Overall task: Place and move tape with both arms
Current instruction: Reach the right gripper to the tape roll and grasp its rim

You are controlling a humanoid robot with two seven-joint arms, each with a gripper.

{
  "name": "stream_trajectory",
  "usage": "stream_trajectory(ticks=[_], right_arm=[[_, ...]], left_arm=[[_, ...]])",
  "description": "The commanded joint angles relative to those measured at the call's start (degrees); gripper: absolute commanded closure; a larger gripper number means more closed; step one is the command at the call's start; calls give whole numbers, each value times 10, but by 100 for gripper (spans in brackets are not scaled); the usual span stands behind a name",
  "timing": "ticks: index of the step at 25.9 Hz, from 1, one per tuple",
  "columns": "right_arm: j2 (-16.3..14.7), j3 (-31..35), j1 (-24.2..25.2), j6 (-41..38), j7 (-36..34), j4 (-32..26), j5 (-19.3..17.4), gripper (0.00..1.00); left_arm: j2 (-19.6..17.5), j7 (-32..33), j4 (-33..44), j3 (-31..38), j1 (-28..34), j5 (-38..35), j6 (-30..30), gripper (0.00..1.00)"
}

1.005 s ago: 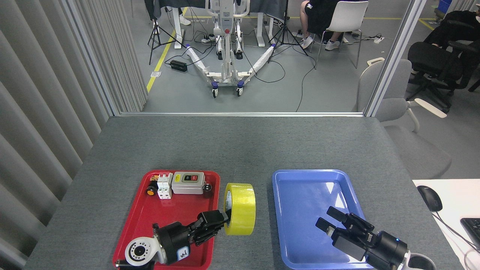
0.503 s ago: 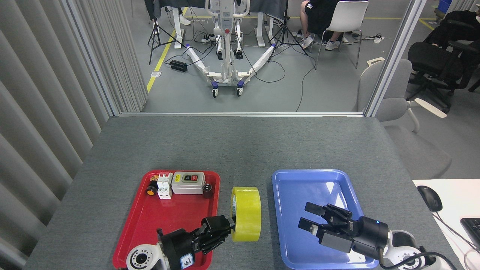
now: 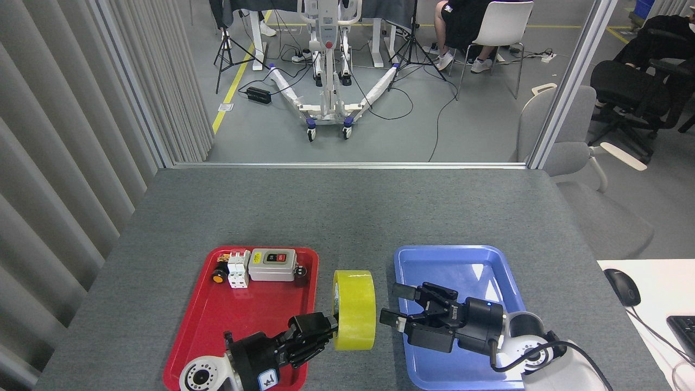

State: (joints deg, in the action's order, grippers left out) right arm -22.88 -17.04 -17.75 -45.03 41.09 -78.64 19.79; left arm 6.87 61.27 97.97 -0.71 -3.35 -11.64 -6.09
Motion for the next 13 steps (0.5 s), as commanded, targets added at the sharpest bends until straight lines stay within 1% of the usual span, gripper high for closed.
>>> stream_trajectory(ticks=[1,3,7,11,13], right_arm=[[23,-13,-30,0,-1,38,11,5],[31,-16,-43,0,-1,52,13,8],[40,-39,-58,0,-1,57,13,14],[53,-49,-60,0,-1,57,15,25],[54,-50,-59,0,-1,57,15,31]], left_arm=[[0,0,1,0,0,0,0,100],[0,1,1,0,0,0,1,100],[-1,2,0,1,1,0,13,100],[-1,2,0,1,4,0,17,100],[-1,2,0,1,4,0,18,100]])
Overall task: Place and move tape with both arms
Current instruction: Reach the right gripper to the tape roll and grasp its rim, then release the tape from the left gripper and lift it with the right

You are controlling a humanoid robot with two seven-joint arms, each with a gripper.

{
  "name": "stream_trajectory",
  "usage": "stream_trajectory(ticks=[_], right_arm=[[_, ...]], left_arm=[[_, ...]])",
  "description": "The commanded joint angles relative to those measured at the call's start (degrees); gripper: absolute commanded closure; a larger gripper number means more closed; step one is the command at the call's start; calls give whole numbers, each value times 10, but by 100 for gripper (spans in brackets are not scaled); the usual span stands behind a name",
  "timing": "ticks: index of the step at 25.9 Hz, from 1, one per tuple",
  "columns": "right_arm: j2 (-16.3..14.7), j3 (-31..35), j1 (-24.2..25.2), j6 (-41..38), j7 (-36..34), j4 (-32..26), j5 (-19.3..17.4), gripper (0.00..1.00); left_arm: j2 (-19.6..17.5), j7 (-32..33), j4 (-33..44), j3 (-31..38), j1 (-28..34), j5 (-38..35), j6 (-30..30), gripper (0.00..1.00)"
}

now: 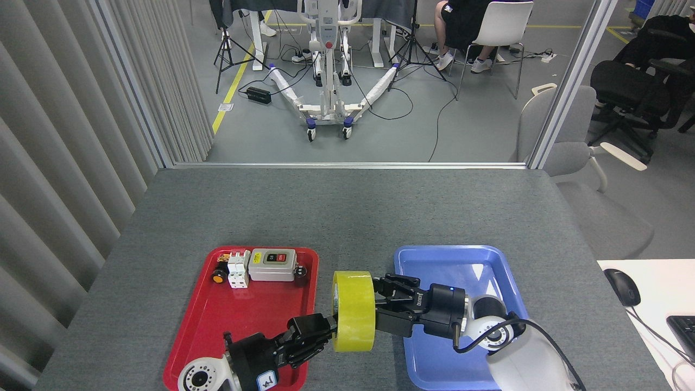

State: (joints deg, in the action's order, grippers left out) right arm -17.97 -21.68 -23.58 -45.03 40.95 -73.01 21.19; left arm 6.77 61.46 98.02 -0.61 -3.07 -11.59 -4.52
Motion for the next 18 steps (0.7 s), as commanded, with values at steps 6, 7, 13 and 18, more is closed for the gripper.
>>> stream_trajectory(ticks=[6,7,13,18], right_arm=[[6,-11,-5,0,0,1,1,51],[6,-11,-5,0,0,1,1,53],[5,-11,-8,0,0,1,1,56],[4,-11,-7,0,0,1,1,57]], left_arm=[[0,1,0,0,1,0,3,100],[0,1,0,0,1,0,3,100],[0,3,0,1,3,1,20,100],[0,2,-7,1,3,1,37,98]])
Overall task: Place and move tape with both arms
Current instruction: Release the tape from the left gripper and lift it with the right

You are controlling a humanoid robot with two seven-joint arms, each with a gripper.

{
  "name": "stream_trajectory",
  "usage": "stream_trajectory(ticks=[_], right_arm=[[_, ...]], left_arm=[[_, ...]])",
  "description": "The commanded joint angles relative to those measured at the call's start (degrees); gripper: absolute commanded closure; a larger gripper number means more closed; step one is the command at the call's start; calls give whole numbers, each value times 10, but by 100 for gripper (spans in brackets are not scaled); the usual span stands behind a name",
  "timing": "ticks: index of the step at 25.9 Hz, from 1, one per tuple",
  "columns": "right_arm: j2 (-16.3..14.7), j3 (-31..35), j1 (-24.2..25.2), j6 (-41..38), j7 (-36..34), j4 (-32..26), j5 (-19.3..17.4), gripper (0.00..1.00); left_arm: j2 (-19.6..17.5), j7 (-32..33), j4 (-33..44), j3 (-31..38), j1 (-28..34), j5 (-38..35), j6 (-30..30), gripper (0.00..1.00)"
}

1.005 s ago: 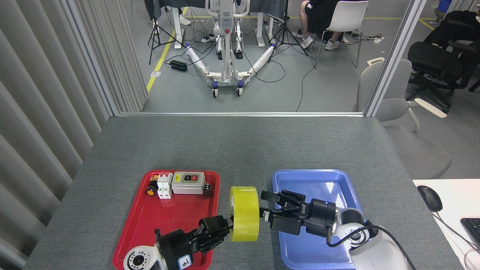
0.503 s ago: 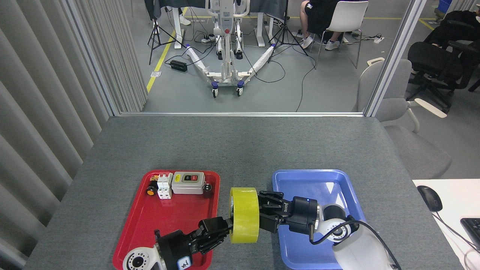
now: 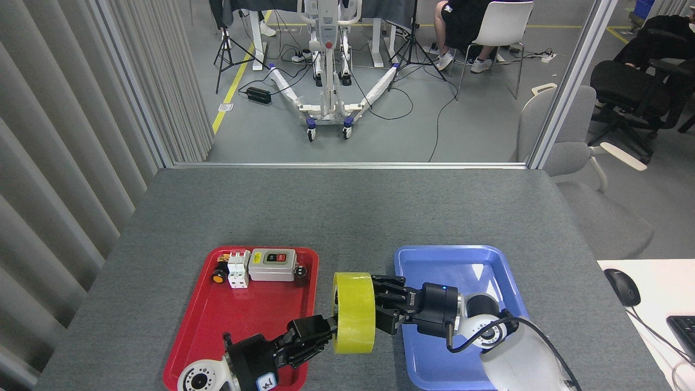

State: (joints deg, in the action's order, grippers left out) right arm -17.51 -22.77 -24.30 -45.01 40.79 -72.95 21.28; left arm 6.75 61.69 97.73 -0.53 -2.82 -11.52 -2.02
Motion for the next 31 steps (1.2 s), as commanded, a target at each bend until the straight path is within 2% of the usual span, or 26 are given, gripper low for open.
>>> stream_trajectory(ticks=[1,4,7,8,9,13,27,29,31], right_arm=[[-1,0,0,0,2,0,0,57],[0,0,0,0,2,1,0,57],[0,-1,0,0,2,1,3,57],[0,-1,0,0,2,1,5,57],[0,0,0,0,2,1,6,57],[1,-1,1,0,2,1,7,57],[-2,14,7,0,3,-11,7,57],[-3,57,18,0,3,-24,8,58],[-1,128,44,0,7,-25,9,60]], left_arm=[[-1,0,-10,0,0,-1,20,91],[-7,0,-30,1,-3,-3,51,72],[-14,-3,-70,5,-11,-11,92,43],[-17,-3,-76,11,-11,-10,108,18],[-17,-3,-80,19,-11,-10,125,0],[-17,-3,-108,34,-18,-10,183,0],[-17,-3,-129,59,-30,-10,186,0],[-18,-4,-152,76,-47,-14,186,0],[-23,-4,-173,104,-62,-20,186,0]])
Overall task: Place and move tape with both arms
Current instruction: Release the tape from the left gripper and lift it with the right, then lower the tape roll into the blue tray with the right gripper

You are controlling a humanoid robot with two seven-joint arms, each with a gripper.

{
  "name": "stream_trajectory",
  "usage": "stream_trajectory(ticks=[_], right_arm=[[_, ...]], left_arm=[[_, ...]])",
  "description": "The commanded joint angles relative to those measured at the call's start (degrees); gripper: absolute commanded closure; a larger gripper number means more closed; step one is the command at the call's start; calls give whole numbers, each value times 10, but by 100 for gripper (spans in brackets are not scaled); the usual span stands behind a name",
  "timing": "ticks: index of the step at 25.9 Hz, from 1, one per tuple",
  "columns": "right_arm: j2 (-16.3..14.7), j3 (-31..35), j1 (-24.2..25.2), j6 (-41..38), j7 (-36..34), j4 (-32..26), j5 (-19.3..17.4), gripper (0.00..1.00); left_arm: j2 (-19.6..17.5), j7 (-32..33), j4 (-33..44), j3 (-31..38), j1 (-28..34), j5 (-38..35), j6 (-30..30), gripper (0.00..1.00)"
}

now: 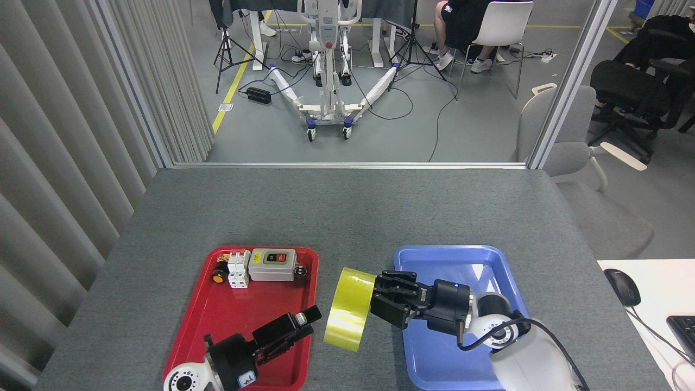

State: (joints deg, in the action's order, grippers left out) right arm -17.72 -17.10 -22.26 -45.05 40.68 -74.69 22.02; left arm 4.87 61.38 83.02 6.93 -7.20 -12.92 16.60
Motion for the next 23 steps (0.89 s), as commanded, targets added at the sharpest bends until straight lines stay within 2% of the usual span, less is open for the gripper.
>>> stream_trajectory(ticks=[1,3,6,8,10,12,14,15,17,20,23], right_arm=[[2,108,29,0,9,-6,6,61],[2,170,30,0,9,-5,31,61],[4,236,30,12,8,-2,97,62],[3,246,25,85,6,0,136,62],[-9,242,22,168,7,8,144,62],[-35,236,0,235,11,37,149,67],[-68,203,-19,283,12,76,150,69],[-79,180,-35,303,12,103,150,69],[-92,132,-72,335,12,150,149,71],[-126,37,-117,379,12,213,141,71],[-149,-45,-149,409,12,233,128,71]], left_arm=[[-7,-2,-29,44,-23,-11,-1,0],[-17,-20,-30,67,-28,-41,-3,0],[-37,-124,-21,84,-28,-177,14,0],[-44,-247,1,88,-23,-279,50,0],[-48,-417,30,88,-10,-414,68,0],[-43,-565,56,87,5,-577,65,0],[-27,-656,64,83,10,-692,54,0],[-8,-676,64,80,17,-725,35,0],[14,-679,60,75,26,-741,-5,0],[13,-683,53,33,49,-744,-23,0],[15,-678,55,20,54,-744,-27,0]])
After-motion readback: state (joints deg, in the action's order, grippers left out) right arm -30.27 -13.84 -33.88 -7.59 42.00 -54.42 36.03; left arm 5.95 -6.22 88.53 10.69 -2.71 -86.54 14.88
